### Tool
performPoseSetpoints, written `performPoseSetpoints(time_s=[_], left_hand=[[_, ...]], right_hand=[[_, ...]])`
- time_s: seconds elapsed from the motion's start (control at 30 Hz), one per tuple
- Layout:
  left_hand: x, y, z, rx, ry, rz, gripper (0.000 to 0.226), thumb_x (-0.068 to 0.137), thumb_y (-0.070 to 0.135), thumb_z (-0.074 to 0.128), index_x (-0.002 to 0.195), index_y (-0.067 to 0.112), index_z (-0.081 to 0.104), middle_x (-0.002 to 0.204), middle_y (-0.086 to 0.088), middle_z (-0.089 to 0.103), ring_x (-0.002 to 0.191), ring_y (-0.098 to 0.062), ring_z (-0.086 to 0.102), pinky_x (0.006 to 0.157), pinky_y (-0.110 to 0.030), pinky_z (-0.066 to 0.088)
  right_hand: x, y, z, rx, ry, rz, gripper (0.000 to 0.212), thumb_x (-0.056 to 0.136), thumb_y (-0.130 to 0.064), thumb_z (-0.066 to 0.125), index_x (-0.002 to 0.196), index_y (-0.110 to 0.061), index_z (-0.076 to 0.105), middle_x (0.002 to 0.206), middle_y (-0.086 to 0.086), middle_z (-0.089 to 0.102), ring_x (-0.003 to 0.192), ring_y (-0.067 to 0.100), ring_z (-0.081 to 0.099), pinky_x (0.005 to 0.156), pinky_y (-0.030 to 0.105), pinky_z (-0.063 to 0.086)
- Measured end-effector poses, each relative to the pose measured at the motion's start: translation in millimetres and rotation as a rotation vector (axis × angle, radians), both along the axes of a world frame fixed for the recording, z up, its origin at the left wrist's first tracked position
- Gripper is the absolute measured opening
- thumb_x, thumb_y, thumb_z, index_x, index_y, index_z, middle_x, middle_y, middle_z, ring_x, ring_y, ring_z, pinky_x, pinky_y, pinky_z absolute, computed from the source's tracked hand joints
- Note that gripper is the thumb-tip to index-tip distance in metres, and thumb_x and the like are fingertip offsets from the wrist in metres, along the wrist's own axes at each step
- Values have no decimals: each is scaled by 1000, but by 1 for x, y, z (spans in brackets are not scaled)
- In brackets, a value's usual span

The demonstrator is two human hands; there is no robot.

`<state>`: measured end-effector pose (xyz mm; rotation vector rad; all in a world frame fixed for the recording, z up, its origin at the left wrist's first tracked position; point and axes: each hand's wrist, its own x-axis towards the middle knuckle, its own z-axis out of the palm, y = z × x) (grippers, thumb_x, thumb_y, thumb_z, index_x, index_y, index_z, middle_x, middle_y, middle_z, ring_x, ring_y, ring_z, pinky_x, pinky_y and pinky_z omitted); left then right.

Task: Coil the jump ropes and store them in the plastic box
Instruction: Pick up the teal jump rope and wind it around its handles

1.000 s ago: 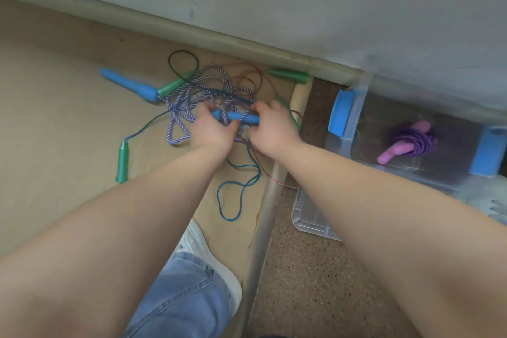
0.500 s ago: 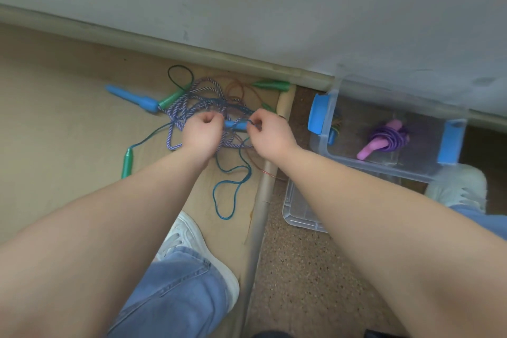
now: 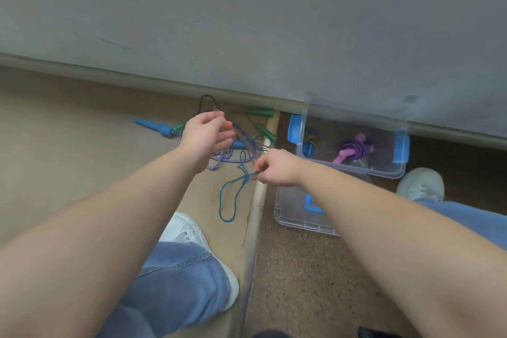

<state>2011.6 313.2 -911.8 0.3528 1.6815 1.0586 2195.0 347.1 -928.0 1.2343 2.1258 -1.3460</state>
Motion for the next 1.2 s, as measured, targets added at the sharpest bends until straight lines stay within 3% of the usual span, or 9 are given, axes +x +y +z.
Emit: performPoseSetpoints(time_s=[0.17, 0.3, 0.53, 0.67, 0.77, 0.87, 1.0, 1.1, 1.2], left_hand=[[11, -18, 27, -53, 47, -431, 47, 85, 3, 58, 127, 26, 58, 118, 4, 67, 110, -16, 63, 97, -40, 53], [33, -37, 58, -7, 207, -796, 26, 85, 5, 64, 101, 24, 64, 100, 7, 70, 68, 5, 59, 59, -10, 43], [45, -35, 90, 73, 452, -730, 28, 77, 43, 64, 71, 21, 48, 71, 7, 71, 67, -11, 62, 75, -35, 51], [40, -42, 98, 10, 750, -851, 32, 88, 48, 60, 78, 18, 55, 80, -2, 73, 65, -14, 58, 66, -30, 46], [30, -51, 101, -65, 823, -865, 29, 97, 46, 53, 83, 22, 63, 80, 9, 72, 75, -16, 65, 62, -25, 44], [24, -57, 102, -70, 872, -839, 29, 99, 41, 51, 84, 22, 67, 79, 5, 68, 78, -21, 61, 61, -27, 40], [41, -56, 116, 82, 767, -717, 30, 101, 38, 47, 87, 26, 70, 60, 12, 56, 61, -9, 52, 58, -26, 37], [69, -47, 136, 237, 594, -679, 25, 99, 37, 52, 90, 24, 71, 60, 6, 61, 60, -9, 49, 63, -27, 41], [88, -42, 154, 343, 418, -672, 15, 97, 25, 58, 86, 17, 67, 69, 6, 67, 66, -4, 53, 65, -25, 43]], right_hand=[[6, -13, 30, 17, 213, -248, 12, 93, -23, 63, 87, -26, 72, 82, -1, 75, 77, 15, 67, 76, 28, 53], [3, -10, 83, -48, 492, -506, 12, 89, -12, 64, 78, -13, 69, 59, 9, 62, 63, 24, 59, 70, 42, 56], [13, 14, 181, -257, 919, -899, 21, 84, -15, 48, 64, -16, 52, 83, 8, 71, 82, 24, 65, 76, 36, 48], [48, 28, 217, -466, 1064, -1089, 25, 92, -15, 37, 69, -18, 45, 58, 1, 48, 46, 16, 38, 55, 28, 41], [75, 37, 217, -141, 815, -995, 22, 94, -17, 44, 72, -19, 45, 61, 1, 43, 43, 12, 19, 46, 23, 14], [98, 39, 201, 305, 504, -732, 23, 91, -29, 62, 73, -20, 53, 69, 2, 58, 46, 11, 39, 48, 25, 32], [105, 14, 186, 475, 68, -173, 53, 78, -58, 76, 116, -22, 68, 117, -1, 68, 108, 17, 63, 96, 31, 48], [81, -16, 183, 413, 125, 5, 71, 70, -61, 81, 124, -19, 63, 119, -4, 61, 112, 14, 58, 98, 32, 48], [57, -33, 177, 331, 350, -70, 48, 73, -48, 74, 115, -26, 66, 107, -11, 67, 97, 8, 61, 82, 27, 48]])
